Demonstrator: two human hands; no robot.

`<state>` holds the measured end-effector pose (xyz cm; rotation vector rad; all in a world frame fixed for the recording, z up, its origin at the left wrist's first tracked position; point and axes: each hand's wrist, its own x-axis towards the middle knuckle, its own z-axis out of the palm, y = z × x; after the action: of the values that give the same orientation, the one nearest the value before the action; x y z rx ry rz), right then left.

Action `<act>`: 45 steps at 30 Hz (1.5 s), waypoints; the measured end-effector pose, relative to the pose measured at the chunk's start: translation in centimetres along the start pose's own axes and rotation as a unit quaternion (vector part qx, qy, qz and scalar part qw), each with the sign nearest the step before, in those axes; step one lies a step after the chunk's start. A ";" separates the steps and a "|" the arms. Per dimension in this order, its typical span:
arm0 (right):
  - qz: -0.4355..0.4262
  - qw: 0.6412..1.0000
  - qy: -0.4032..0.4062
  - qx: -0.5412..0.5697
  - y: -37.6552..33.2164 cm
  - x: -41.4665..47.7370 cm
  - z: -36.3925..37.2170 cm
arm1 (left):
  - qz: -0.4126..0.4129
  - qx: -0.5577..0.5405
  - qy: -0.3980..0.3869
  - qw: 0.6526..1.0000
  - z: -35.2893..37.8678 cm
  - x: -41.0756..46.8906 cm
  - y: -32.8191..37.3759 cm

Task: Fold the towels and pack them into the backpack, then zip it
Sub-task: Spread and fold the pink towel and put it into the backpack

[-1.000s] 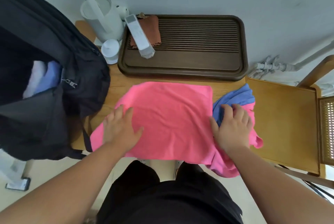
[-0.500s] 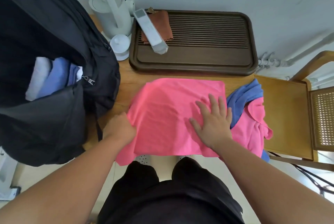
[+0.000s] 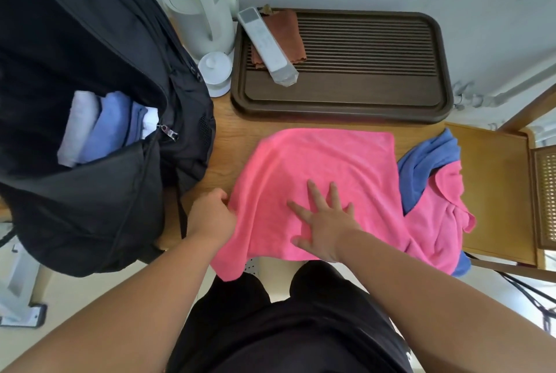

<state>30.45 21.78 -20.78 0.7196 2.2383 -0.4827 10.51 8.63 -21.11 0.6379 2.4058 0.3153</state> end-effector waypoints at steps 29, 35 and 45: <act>-0.029 0.996 -0.083 0.005 1.5 0.8 -2.2 | -0.036 -0.110 -0.128 0.985 -6.2 1.6 4.6; -0.036 0.996 -0.081 -0.022 1.5 0.7 -2.2 | 0.059 0.137 -0.208 0.967 -7.5 1.1 5.0; -0.042 0.995 -0.081 0.037 1.7 0.1 -2.9 | 0.110 0.239 0.059 0.963 -8.5 1.5 6.0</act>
<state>29.91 24.68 -19.17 0.6039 2.1139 -0.6443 6.37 13.99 -13.07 1.1335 2.5451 -0.1534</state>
